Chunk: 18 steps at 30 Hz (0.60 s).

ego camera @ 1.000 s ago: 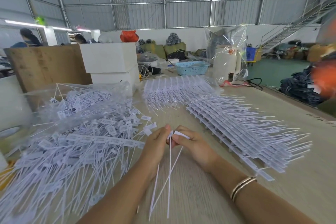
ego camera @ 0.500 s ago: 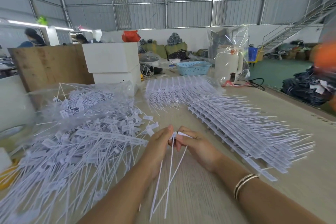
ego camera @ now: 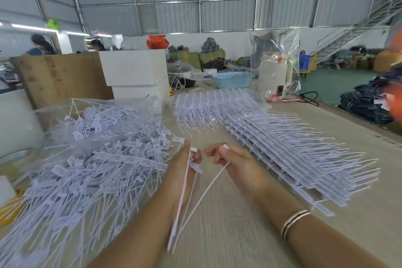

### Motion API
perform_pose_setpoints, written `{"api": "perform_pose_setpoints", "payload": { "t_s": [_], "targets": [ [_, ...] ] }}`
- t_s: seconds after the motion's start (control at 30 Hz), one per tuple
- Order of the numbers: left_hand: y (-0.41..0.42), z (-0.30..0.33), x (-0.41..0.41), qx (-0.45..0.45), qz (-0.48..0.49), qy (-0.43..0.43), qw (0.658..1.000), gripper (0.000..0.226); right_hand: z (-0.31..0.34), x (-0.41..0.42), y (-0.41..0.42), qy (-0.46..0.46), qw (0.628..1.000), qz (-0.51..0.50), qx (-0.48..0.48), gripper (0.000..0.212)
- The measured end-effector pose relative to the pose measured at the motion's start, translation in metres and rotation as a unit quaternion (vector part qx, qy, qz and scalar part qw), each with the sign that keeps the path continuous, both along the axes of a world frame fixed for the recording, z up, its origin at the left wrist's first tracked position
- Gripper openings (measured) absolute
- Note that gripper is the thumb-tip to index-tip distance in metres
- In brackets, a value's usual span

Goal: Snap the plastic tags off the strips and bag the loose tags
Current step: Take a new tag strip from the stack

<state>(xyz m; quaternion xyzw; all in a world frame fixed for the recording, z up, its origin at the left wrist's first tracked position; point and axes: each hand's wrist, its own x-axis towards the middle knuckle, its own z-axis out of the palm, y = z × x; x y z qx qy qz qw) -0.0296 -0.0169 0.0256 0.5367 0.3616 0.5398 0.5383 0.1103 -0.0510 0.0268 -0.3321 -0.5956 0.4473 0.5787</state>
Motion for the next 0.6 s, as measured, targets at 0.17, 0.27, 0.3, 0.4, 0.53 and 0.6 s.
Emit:
{"api": "perform_pose_setpoints", "payload": {
  "t_s": [0.17,0.27,0.3,0.4,0.53,0.6],
  "targets": [
    [-0.004,-0.006,0.012,0.007,-0.004,0.024,1.000,0.051,-0.012,0.005,0.010,-0.255,0.966,-0.045,0.012,0.026],
    [-0.006,-0.005,0.016,0.069,0.026,0.062,0.995,0.025,-0.017,0.003,0.017,-0.341,0.929,-0.139,0.042,0.024],
    [-0.005,-0.005,0.014,0.077,0.035,0.076,0.994,0.021,-0.016,0.003,0.018,-0.355,0.919,-0.166,0.034,0.019],
    [-0.006,-0.010,0.011,0.113,0.063,0.124,0.984,0.037,-0.015,0.005,0.016,-0.277,0.939,-0.201,-0.021,0.012],
    [-0.009,-0.011,0.015,0.176,0.066,0.208,0.960,0.037,-0.005,0.007,0.002,-0.172,0.977,-0.120,-0.029,0.037],
    [-0.009,-0.012,0.015,0.194,0.073,0.237,0.949,0.033,-0.004,0.003,-0.002,-0.203,0.977,-0.068,-0.010,0.038]
  ]
}}
